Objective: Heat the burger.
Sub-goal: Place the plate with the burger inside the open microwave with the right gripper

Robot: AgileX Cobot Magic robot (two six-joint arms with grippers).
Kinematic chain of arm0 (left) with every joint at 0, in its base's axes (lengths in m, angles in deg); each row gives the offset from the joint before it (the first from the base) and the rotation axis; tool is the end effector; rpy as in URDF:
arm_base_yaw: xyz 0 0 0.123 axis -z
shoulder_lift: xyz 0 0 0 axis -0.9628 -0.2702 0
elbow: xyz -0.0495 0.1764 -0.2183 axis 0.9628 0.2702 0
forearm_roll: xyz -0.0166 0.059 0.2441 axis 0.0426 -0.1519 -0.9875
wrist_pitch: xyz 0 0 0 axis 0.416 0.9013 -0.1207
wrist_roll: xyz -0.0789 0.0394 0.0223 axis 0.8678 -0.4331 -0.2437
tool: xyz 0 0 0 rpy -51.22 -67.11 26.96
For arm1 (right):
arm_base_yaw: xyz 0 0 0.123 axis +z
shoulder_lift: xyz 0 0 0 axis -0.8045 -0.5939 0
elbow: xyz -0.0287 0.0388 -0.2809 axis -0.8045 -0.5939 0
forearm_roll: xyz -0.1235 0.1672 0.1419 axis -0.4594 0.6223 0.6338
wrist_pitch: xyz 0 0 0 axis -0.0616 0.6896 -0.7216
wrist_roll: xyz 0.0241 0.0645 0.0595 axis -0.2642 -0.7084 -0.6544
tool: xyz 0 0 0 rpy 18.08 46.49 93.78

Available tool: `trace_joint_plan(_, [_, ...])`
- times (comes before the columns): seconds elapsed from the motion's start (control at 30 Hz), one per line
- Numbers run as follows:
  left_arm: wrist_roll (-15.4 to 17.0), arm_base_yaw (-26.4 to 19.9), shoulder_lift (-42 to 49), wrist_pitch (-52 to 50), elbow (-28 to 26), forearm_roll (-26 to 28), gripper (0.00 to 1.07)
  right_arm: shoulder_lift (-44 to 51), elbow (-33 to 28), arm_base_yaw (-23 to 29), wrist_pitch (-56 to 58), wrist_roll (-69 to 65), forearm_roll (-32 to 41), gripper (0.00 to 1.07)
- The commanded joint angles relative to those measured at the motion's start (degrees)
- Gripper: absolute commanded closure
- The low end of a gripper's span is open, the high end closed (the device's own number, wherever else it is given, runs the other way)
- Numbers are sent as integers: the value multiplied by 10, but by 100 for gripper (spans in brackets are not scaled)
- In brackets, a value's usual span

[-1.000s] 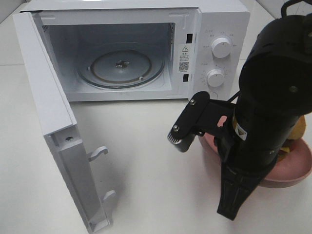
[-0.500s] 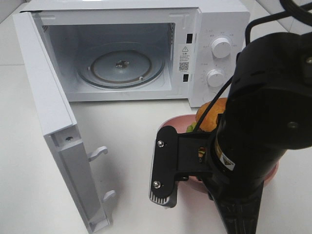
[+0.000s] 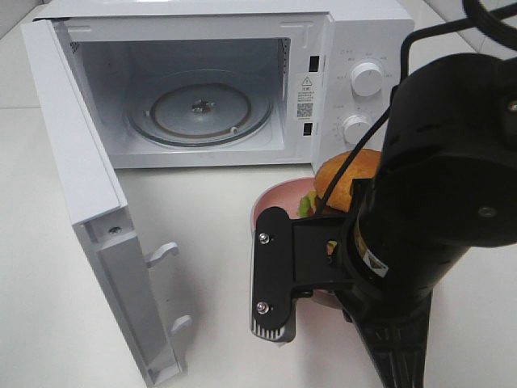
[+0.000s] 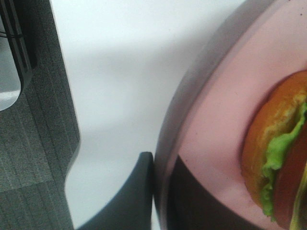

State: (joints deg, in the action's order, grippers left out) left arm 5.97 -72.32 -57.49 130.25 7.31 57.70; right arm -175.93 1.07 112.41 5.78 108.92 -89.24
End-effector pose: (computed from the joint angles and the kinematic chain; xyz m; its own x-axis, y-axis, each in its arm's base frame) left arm -0.0069 -0.0105 0.2801 -0.4323 0.0363 -0.9010 0.1499 0.9882 -0.0321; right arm 0.1558 0.2117 0.1971 0.0212 -0.9997 0.0108 -0.9531 -0.0234 -0.3019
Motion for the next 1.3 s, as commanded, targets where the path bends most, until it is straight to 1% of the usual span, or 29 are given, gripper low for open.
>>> trace_joint_plan(0.03, [3,-2,11,-6,1,1,106,6,2,-3,-21,46,-31,107])
trace_joint_plan(0.1, [3,-2,11,-6,1,1,106,6,2,-3,-18,65,-42,107])
trace_joint_plan(0.23, [3,-2,11,-6,1,1,106,6,2,-3,-17,61,-54,107])
trace_joint_plan(0.37, [3,-2,11,-6,1,1,106,6,2,-3,-48,62,-59,107])
trace_joint_plan(0.4, [3,-2,11,-6,1,1,106,6,2,-3,-65,90,-60,107])
trace_joint_plan(0.5, [3,-2,11,-6,1,1,106,6,2,-3,-72,106,-59,107])
trace_joint_plan(0.57, [3,-2,11,-6,1,1,106,6,2,-3,-106,167,-58,107])
trace_joint_plan(0.67, [3,-2,11,-6,1,1,106,6,2,-3,-113,183,-58,107])
trace_joint_plan(0.73, [3,-2,11,-6,1,1,106,6,2,-3,-138,250,-57,107])
trace_joint_plan(0.83, [3,-2,11,-6,1,1,106,6,2,-4,-143,266,-57,107])
trace_joint_plan(0.9, [3,-2,11,-6,1,1,106,6,2,-32,-182,325,-30,107])
trace_joint_plan(1.0, [3,-2,11,-6,1,1,106,6,2,-39,-191,343,-22,107])
trace_joint_plan(1.07, [3,-2,11,-6,1,1,106,6,2,-69,-231,405,7,107])
trace_joint_plan(1.17, [3,-2,11,-6,1,1,106,5,2,-77,-241,419,14,107])
trace_joint_plan(1.23, [3,-2,11,-6,1,1,106,3,3,-104,-277,466,39,107])
trace_joint_plan(1.3, [3,-2,11,-6,1,1,106,-1,3,-109,-284,476,42,107])
